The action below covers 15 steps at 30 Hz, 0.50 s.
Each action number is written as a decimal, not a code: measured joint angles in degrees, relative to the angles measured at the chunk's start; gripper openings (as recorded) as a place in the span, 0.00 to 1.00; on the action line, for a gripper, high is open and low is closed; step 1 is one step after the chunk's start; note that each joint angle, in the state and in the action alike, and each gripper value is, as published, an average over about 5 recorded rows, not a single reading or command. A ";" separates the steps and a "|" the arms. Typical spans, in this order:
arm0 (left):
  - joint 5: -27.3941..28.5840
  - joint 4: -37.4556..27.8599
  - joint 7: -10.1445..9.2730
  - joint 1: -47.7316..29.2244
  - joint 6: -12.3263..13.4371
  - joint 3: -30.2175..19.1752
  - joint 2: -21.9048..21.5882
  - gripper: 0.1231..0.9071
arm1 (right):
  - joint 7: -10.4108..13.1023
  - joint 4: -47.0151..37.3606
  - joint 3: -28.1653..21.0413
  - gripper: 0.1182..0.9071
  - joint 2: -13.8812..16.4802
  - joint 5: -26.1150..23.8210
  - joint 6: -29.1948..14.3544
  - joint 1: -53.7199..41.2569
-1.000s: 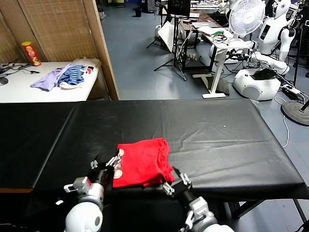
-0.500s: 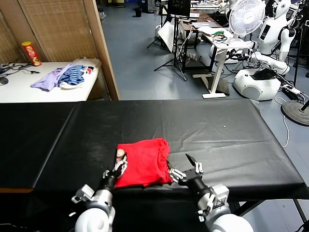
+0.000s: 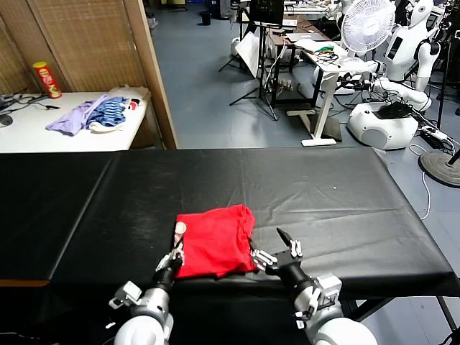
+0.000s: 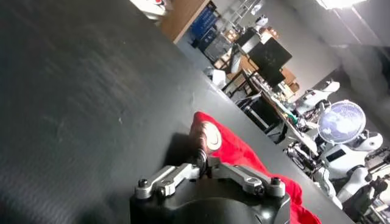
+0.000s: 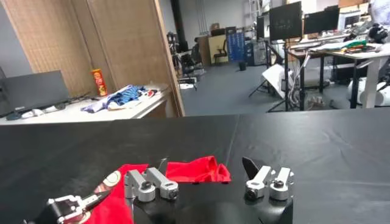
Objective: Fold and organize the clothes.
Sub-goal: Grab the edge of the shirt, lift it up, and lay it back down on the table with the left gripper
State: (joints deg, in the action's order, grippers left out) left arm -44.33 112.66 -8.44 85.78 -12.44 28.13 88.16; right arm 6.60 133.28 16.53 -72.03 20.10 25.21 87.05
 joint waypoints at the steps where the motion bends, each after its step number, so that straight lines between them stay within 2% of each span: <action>1: 1.10 -0.04 -0.02 -0.28 -0.19 0.03 -0.25 0.04 | 0.35 0.13 0.15 0.86 -0.16 -0.50 0.20 0.19; 4: 7.14 -0.33 0.34 -1.26 -1.18 0.14 -1.29 0.05 | 1.75 0.24 0.67 0.86 -0.72 -2.63 1.47 0.73; 7: 16.63 -0.69 1.56 -2.41 -3.08 0.68 -2.92 0.04 | 2.69 -0.01 1.22 0.86 -1.25 -4.73 2.78 1.19; 11: 31.13 -0.53 3.14 -3.78 -5.53 2.10 -5.85 0.03 | 2.82 -0.73 1.90 0.86 -1.79 -6.88 3.16 1.39; 15: 42.02 -0.08 3.70 -3.99 -6.03 3.73 -9.82 0.03 | 2.71 -1.60 2.23 0.86 -2.13 -7.74 3.20 1.01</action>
State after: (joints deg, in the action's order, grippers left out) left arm -2.31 112.58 -4.74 81.79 -18.47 31.86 78.34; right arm 9.31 131.68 18.76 -74.16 12.36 28.41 88.06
